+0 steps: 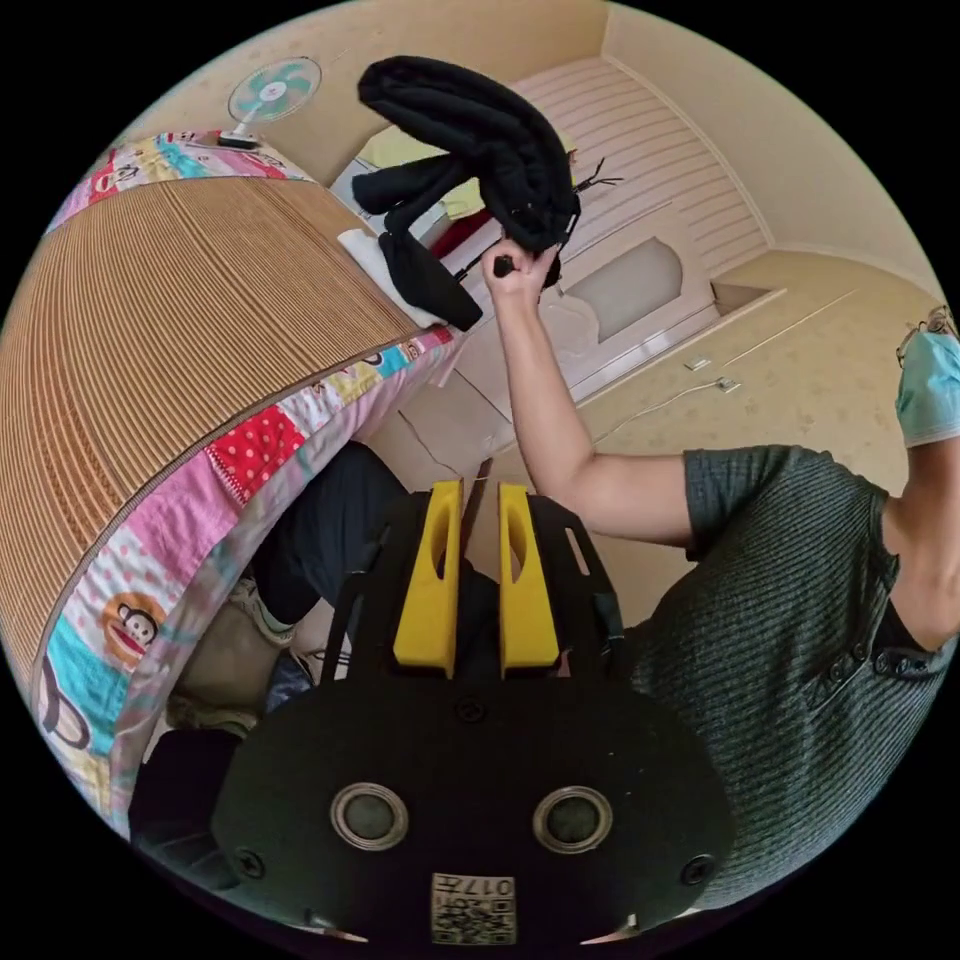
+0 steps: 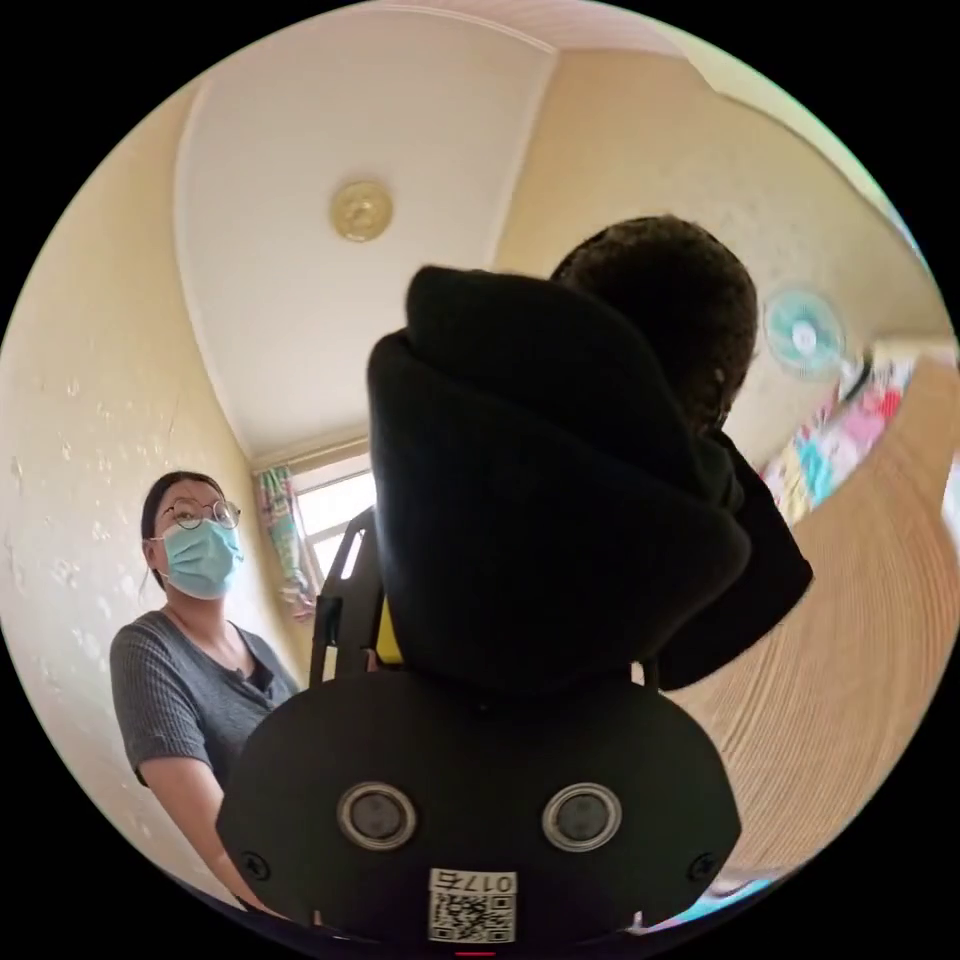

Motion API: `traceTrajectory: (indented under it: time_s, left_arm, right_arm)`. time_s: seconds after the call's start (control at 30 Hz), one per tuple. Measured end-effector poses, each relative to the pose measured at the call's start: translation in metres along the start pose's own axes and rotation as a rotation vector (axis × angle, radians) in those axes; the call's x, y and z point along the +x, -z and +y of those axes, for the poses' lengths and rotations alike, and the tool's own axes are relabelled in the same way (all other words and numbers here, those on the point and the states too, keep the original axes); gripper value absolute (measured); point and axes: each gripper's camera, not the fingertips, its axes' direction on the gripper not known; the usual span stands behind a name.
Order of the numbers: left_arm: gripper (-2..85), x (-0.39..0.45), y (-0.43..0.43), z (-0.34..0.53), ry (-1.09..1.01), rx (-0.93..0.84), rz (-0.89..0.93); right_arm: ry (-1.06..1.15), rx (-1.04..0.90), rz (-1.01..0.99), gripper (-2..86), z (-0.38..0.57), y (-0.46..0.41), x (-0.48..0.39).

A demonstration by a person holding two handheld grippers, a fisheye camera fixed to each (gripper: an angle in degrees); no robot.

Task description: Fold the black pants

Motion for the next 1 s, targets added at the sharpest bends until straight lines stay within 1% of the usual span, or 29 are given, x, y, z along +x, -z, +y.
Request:
traceTrajectory:
  time_s: [0.1, 0.17, 0.23, 0.3, 0.33, 0.4, 0.43, 0.47, 0.5, 0.57, 0.63, 0.7, 0.73, 0.77, 0.8, 0.83, 0.87, 0.9, 0.93, 1.0]
  left_arm:
    - [6.4, -0.023, 0.016, 0.015, 0.114, 0.032, 0.017]
    - [6.4, -0.043, 0.026, 0.028, 0.217, 0.051, -0.004]
    - [6.4, -0.057, 0.031, 0.038, 0.296, 0.062, -0.01]
    - [6.5, -0.066, 0.035, 0.046, 0.352, 0.079, 0.002]
    - [6.5, -0.071, 0.036, 0.051, 0.384, 0.087, 0.003]
    - [6.4, -0.075, 0.034, 0.055, 0.426, 0.095, 0.002]
    - [6.4, -0.078, 0.032, 0.057, 0.448, 0.095, 0.007]
    - [6.4, -0.08, 0.029, 0.057, 0.465, 0.097, 0.02]
    - [6.4, -0.08, 0.027, 0.057, 0.47, 0.1, 0.029]
    - [6.5, -0.08, 0.022, 0.057, 0.491, 0.114, 0.061]
    - [6.5, -0.077, 0.018, 0.055, 0.493, 0.129, 0.077]
    - [6.5, -0.072, 0.015, 0.054, 0.494, 0.135, 0.078]
    - [6.5, -0.068, 0.014, 0.052, 0.489, 0.134, 0.073]
    - [6.5, -0.063, 0.013, 0.051, 0.477, 0.133, 0.063]
    - [6.5, -0.06, 0.014, 0.05, 0.471, 0.131, 0.055]
    - [6.5, -0.055, 0.014, 0.05, 0.466, 0.128, 0.034]
    - [6.5, -0.05, 0.017, 0.052, 0.466, 0.134, 0.009]
    - [6.5, -0.047, 0.02, 0.053, 0.466, 0.143, -0.005]
    - [6.5, -0.04, 0.026, 0.057, 0.466, 0.166, -0.034]
    - [6.4, -0.031, 0.038, 0.065, 0.467, 0.203, -0.088]
  right_arm:
    - [0.174, 0.078, 0.108, 17.6, -0.076, 0.032, 0.003]
    - [0.169, 0.123, 0.177, 17.3, -0.107, 0.057, 0.024]
    - [0.029, 0.207, 0.273, 17.0, -0.119, 0.089, 0.063]
    - [-0.307, 0.325, 0.481, 16.6, -0.097, 0.132, 0.125]
    - [-0.396, 0.35, 0.543, 16.5, -0.086, 0.143, 0.138]
    - [-0.733, 0.405, 0.857, 16.0, -0.036, 0.176, 0.172]
    - [-0.814, 0.395, 0.925, 15.9, -0.025, 0.182, 0.178]
    - [-0.849, 0.41, 0.902, 15.6, -0.008, 0.19, 0.187]
    - [-0.837, 0.45, 0.807, 15.3, 0.004, 0.194, 0.191]
    - [-0.835, 0.43, 0.773, 14.9, 0.01, 0.185, 0.19]
    - [-0.824, 0.35, 0.854, 15.0, 0.014, 0.165, 0.181]
    - [-0.773, 0.235, 1.006, 15.5, 0.03, 0.123, 0.162]
    - [-0.748, 0.2, 1.041, 15.1, 0.036, 0.11, 0.158]
    - [-0.671, 0.102, 1.091, 14.3, 0.051, 0.078, 0.151]
    - [-0.596, -0.059, 1.109, 9.6, 0.071, 0.039, 0.15]
    - [-0.56, -0.149, 1.116, 7.3, 0.084, 0.016, 0.15]
    - [-0.49, -0.311, 1.126, 5.4, 0.116, -0.029, 0.152]
    - [-0.42, -0.441, 1.138, 3.9, 0.152, -0.075, 0.153]
    - [-0.396, -0.502, 1.151, 3.3, 0.172, -0.097, 0.154]
    - [-0.329, -0.741, 1.181, 1.8, 0.25, -0.183, 0.162]
